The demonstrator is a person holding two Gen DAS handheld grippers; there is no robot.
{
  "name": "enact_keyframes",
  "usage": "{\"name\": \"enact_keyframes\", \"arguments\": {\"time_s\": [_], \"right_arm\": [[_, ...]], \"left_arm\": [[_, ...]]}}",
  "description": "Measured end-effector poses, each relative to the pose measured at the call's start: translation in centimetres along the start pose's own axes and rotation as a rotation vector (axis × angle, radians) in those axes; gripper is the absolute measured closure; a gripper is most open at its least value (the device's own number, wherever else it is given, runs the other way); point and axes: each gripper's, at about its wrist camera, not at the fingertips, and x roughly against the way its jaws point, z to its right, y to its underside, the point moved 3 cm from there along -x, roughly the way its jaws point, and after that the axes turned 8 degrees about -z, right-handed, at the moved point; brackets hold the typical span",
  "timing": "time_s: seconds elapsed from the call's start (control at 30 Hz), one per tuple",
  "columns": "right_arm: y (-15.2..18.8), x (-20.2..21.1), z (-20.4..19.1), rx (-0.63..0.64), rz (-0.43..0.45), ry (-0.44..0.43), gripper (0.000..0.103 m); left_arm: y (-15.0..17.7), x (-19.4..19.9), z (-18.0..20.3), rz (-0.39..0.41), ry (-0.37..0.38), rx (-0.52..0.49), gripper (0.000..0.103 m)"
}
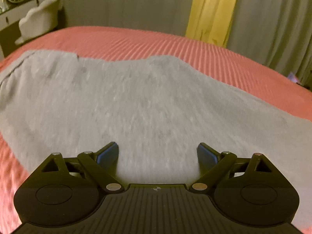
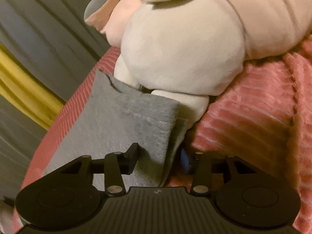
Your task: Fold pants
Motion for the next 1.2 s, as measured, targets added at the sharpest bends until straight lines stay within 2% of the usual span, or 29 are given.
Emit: {"name": "enact_keyframes", "arguments": {"time_s": [0.1, 0.2, 0.27, 0.33, 0.47, 0.53, 0.57, 0.7, 0.9, 1.0, 1.1, 1.2], "right_arm": [[0.0, -0.8, -1.5, 0.054, -0.013, 0.012, 0.038], [0.2, -0.9, -1.8, 0.072, -0.018, 0.014, 0.032], [0.1, -1.1, -2.0, 0.075, -0.018, 0.011, 0.029], [0.1, -1.4, -2.2, 0.085, -0.021, 0.005, 0.020], [0.0, -1.9, -2.9, 0.123, -0.033, 0.009, 0.012], [0.1, -2.3, -3.4, 0.149, -0.042, 0.016, 0.006], [0.1, -2.3, -3.5, 0.158, -0.046, 0.015, 0.005], [-0.1, -2.6, -3.6, 0.159, -0.048, 0.020, 0.004], [-0.4, -2.2, -2.1, 0.078, -0.027, -0.060, 0.004], [-0.4, -1.9, -1.1, 0.016, -0.013, -0.122, 0.004], [-0.4, -1.6, -0.1, -0.043, 0.001, -0.181, 0.004], [-0.3, -1.6, 0.3, -0.080, 0.007, -0.215, 0.004]], "left_arm": [[-2.2, -1.8, 0.8, 0.005, -0.013, 0.006, 0.009], [-3.9, -2.1, 1.9, 0.015, 0.000, -0.018, 0.009], [-5.1, -3.4, 2.6, -0.014, -0.003, -0.053, 0.009], [-5.9, -4.9, 3.0, -0.040, -0.057, -0.085, 0.006], [-7.2, -5.5, 2.7, 0.047, -0.135, -0.102, 0.005], [-7.8, -5.2, 2.1, 0.065, -0.205, -0.096, 0.005], [-8.0, -4.8, 1.6, 0.064, -0.216, -0.086, 0.005], [-6.6, -2.9, 0.2, -0.021, -0.112, -0.073, 0.006], [0.0, 1.6, -0.5, -0.074, 0.061, -0.106, 0.006], [2.3, 2.5, -0.1, -0.088, 0.085, -0.099, 0.006], [2.3, 2.5, 0.1, -0.049, 0.093, -0.071, 0.006], [2.7, 2.0, -0.3, -0.047, 0.090, -0.038, 0.005]]}}
